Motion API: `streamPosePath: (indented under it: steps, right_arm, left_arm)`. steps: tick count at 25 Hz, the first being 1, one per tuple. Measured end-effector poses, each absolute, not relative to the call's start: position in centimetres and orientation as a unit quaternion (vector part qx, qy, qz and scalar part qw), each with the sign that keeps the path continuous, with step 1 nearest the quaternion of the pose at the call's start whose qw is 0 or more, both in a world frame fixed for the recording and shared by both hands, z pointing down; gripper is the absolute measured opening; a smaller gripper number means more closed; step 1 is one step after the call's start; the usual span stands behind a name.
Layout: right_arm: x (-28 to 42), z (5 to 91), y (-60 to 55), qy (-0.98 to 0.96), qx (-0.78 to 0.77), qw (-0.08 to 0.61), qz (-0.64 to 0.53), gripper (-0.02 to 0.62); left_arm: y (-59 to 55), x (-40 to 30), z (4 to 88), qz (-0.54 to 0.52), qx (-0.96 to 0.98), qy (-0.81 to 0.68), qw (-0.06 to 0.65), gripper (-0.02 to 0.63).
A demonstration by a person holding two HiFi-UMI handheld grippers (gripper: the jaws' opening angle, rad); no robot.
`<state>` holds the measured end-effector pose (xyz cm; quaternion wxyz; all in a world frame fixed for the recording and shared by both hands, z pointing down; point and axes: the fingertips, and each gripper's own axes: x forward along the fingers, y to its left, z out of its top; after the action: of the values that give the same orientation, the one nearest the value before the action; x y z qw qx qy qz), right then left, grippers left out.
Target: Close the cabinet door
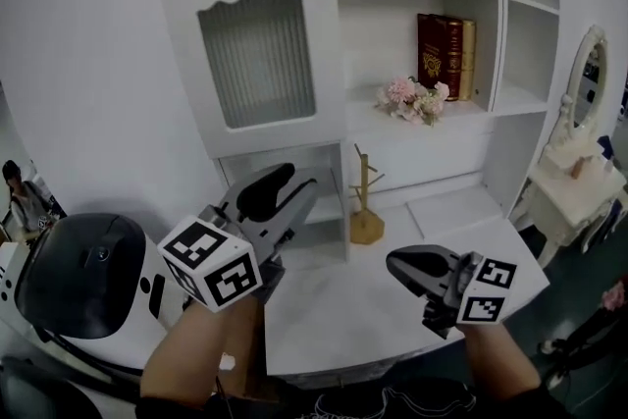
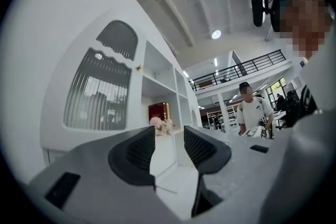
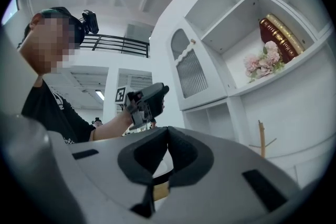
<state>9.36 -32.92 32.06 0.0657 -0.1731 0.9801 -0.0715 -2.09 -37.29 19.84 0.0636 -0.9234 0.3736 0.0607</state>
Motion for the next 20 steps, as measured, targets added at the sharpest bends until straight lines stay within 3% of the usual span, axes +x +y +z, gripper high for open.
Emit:
streamPosePath:
  steps: [6, 16, 20]
  right_arm:
    - [6.5, 32.9, -28.9, 0.982, -0.163, 0.049, -0.077, 0.005]
    - [3.1, 35.1, -24.1, 0.980, -0.162, 0.056, -0.101, 0.005]
    - [2.1, 36.2, -22.9, 0.980, -0.163, 0.048, -0.104, 0.005]
  left_arm:
    - [-30.5, -1.7, 30.0, 0.034, -0.938, 0.342, -0.035, 0.160]
    - [-22.3, -2.6, 36.8, 0.043, -0.935, 0.341, -0.088, 0.150]
    - [-20.6, -3.5, 37.6, 0.059, -0.932, 0.343, -0.102, 0.090]
